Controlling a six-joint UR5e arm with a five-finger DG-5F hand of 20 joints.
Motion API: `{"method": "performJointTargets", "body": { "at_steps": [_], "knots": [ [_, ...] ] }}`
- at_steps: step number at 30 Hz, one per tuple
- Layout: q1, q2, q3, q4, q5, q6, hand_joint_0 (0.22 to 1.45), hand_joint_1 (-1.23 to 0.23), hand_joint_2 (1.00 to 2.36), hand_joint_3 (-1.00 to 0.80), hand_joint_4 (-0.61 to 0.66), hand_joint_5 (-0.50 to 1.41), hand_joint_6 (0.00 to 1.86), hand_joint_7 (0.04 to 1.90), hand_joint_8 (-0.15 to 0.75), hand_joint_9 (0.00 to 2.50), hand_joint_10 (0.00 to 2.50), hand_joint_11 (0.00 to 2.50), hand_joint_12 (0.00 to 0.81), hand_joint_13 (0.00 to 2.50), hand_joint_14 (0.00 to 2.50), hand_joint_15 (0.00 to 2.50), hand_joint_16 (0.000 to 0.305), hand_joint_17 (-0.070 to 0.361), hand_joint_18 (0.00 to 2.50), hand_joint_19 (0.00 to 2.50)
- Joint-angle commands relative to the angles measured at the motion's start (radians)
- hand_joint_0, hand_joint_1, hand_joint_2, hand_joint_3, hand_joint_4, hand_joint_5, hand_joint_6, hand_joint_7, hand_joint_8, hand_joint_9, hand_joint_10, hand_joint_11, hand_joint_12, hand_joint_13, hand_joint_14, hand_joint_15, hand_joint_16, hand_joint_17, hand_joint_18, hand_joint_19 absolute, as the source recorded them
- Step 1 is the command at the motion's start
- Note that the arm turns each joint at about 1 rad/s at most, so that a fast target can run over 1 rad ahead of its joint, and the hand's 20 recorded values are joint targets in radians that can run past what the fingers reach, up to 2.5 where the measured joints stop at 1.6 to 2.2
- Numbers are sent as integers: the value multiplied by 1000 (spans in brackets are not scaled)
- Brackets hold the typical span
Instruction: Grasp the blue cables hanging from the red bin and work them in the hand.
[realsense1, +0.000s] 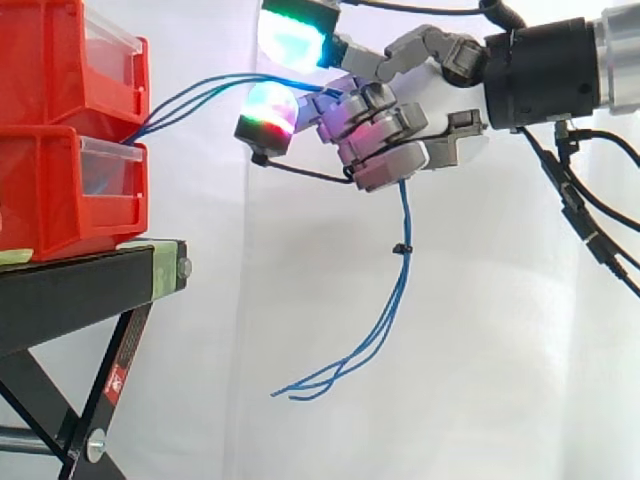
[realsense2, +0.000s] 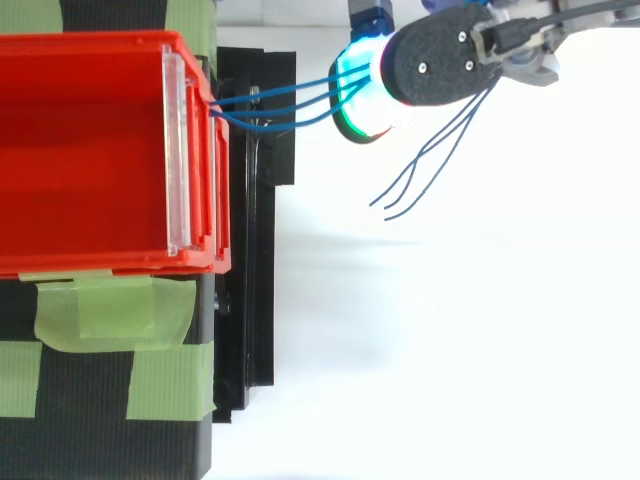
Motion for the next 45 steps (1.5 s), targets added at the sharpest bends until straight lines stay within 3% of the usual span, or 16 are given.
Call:
{"method": "performJointTargets", "body": {
  "at_steps": [1,9,19,30,40,45],
  "knots": [
    [0,1,0,15,1,-6,835,-579,1000,-1000,270,417,342,1353,338,927,2500,1967,407,1246,2123,1364,56,125,1525,1512],
    [0,-7,0,23,9,-38,812,-542,1000,-1000,245,470,321,1380,322,1001,2500,2018,405,1295,2145,1375,56,125,1584,1515],
    [0,-7,0,25,58,-76,871,-588,1000,-1000,178,598,266,1431,254,1193,2500,2068,384,1379,2164,1386,51,115,1681,1553],
    [-2,-7,0,25,95,-98,886,-646,1012,-736,209,588,226,1469,274,1162,2500,2118,392,1364,2189,1444,52,118,1684,1568],
    [-8,-7,-1,32,92,-104,894,-752,1005,-866,267,296,569,1306,343,900,2500,2195,425,1223,2331,1413,53,119,1588,1568],
    [-9,-7,0,32,89,-104,932,-786,1009,-799,234,148,765,1185,342,810,2500,2214,417,1179,2354,1409,53,119,1552,1559]
  ]
}}
